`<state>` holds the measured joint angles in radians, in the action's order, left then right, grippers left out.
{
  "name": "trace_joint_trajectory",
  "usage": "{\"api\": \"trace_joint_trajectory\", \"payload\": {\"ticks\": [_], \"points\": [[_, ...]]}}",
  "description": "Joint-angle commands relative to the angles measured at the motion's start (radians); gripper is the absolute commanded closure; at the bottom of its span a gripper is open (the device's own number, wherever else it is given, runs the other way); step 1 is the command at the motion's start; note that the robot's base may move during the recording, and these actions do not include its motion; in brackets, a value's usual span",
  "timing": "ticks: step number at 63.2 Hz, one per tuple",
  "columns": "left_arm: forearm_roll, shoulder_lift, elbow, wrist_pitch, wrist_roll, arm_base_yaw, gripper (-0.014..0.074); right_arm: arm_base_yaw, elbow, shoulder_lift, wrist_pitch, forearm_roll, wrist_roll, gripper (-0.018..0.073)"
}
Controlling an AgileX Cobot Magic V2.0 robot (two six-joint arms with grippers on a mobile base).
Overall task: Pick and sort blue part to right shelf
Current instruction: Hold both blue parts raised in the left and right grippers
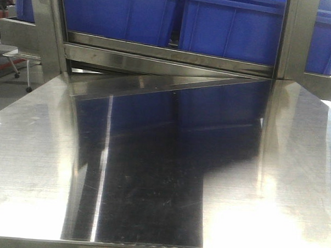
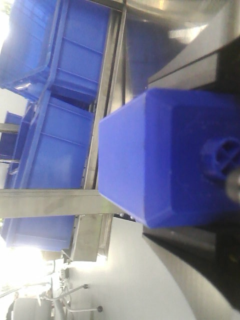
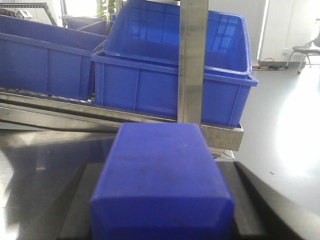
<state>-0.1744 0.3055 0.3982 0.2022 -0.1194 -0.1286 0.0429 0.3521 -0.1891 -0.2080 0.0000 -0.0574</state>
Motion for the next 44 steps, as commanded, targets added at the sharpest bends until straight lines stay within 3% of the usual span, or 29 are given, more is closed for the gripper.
{"api": "trace_joint_trajectory", "payload": {"ticks": [1,44], "points": [[-0.007,0.006,0.03,-0.083,-0.002,0.001,0.023,-0.003,0.029,-0.009,0.095,-0.014,0.012,0.0147],[-0.007,0.006,0.03,-0.083,-0.002,0.001,0.023,-0.003,0.029,-0.009,0.095,-0.014,0.012,0.0147]]}}
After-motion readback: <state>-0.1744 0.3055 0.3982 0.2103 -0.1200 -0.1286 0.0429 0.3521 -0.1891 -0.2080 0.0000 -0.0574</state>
